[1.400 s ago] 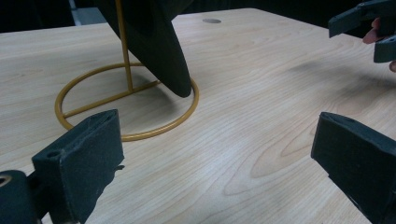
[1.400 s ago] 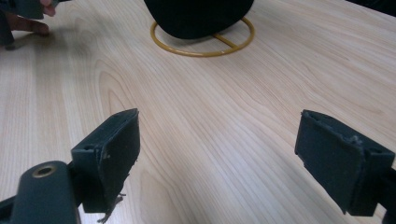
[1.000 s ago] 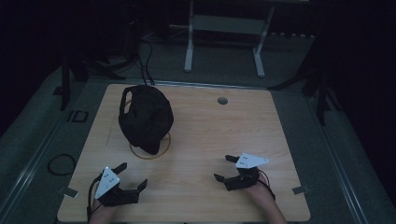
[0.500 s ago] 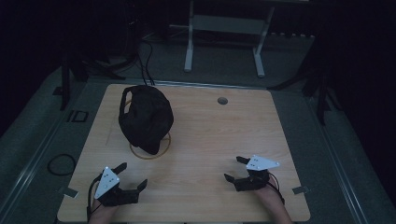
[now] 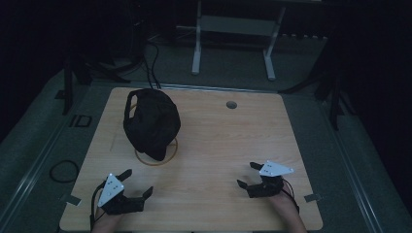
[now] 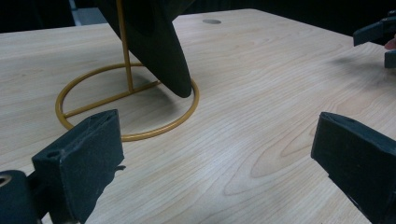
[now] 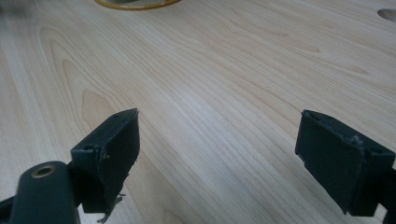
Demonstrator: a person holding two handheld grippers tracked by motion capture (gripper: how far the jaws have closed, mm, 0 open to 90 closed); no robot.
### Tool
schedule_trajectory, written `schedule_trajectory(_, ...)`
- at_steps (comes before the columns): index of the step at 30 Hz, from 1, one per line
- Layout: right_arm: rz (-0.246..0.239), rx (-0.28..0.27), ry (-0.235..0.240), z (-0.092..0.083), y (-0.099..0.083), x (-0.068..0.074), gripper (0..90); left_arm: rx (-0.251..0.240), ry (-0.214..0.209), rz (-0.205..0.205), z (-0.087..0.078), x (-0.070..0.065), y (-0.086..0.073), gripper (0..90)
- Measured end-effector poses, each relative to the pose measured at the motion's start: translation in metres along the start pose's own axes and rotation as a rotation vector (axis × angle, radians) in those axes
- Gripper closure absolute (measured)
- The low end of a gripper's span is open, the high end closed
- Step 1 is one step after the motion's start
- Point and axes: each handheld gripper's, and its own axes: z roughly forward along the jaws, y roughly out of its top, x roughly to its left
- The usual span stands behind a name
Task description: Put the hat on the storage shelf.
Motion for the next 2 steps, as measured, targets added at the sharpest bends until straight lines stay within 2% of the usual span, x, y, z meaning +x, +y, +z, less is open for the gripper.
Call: schedule_trajectory(2, 0.001, 0.0, -0.001, 0.0001, -0.0001, 0.0001, 13.7, 0.001, 0.001, 0.0, 0.0, 0.0, -0.0006, 2.7)
